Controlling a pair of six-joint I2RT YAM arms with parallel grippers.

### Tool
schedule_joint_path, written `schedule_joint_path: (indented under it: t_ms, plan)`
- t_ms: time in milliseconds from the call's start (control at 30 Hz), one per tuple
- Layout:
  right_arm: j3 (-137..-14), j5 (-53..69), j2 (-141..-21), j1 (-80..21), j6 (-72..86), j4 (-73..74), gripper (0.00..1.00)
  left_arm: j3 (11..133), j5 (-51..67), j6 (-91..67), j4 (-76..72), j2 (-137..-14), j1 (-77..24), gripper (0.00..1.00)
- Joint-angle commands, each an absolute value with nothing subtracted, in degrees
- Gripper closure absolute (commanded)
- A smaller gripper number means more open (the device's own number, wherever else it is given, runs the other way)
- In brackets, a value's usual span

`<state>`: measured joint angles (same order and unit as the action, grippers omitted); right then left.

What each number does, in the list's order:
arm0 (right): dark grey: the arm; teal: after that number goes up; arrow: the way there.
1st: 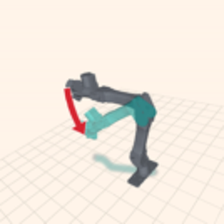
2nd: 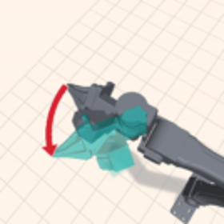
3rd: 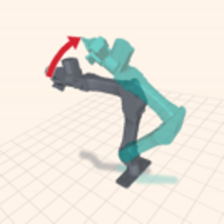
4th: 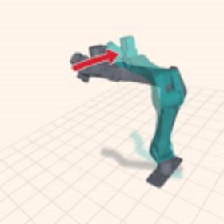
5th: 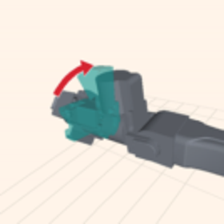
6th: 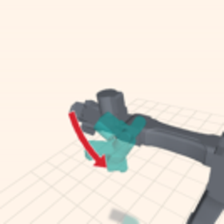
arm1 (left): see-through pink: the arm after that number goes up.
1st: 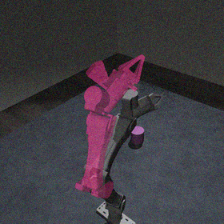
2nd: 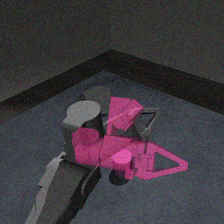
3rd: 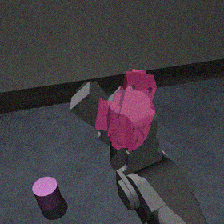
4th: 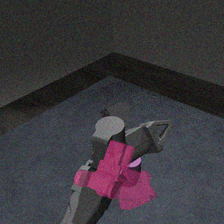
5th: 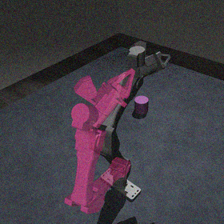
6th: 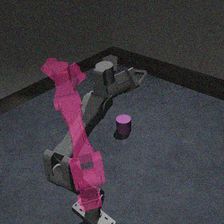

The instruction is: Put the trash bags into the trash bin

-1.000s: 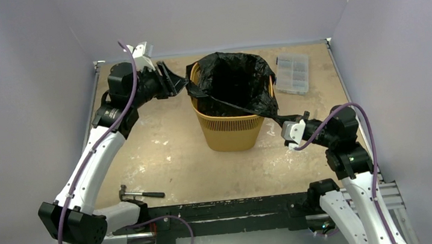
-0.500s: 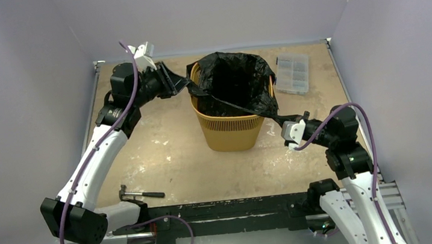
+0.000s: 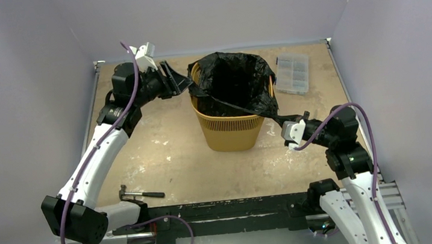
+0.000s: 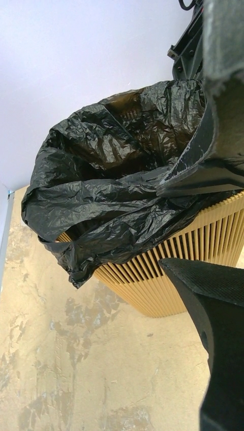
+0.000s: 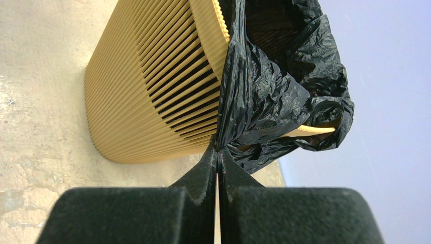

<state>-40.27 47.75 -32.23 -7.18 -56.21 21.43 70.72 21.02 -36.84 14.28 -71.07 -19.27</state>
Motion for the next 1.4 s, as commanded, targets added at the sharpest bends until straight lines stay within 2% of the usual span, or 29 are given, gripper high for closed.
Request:
schedule_joint_path:
  t_ms: [0, 200, 500, 600, 700, 933, 1367]
  plan:
    - [-41.56, 49.04, -32.21, -7.21, -55.80, 20.05, 1.00, 71.82, 22.76, -36.99, 11.39, -71.00, -19.73, 0.52]
    - [-41.15, 48.93, -32.02, -7.15, -55.90, 20.06, 1.00, 72.15, 23.37, -37.81, 9.37, -69.91, -19.86, 0.46]
    - [-41.39, 49.04, -32.08, -7.19, -55.80, 20.18, 1.00, 73.75, 22.71, -35.54, 12.93, -70.34, -20.09, 0.45]
    - [-41.60, 49.04, -32.16, -7.21, -55.87, 20.21, 1.00, 75.78, 21.54, -32.92, 16.98, -72.07, -21.11, 0.50]
    - [-41.80, 49.13, -32.26, -7.20, -55.90, 20.22, 1.00, 76.89, 18.45, -31.40, 19.23, -72.50, -22.03, 0.62]
    - [-41.72, 48.46, -31.68, -7.20, -55.98, 19.84, 1.00, 77.15, 21.06, -31.04, 17.86, -72.04, -22.14, 0.99]
    - [-41.06, 47.44, -30.41, -7.20, -55.66, 19.38, 1.00, 68.09, 18.49, -33.68, 15.68, -62.15, -22.06, 1.00]
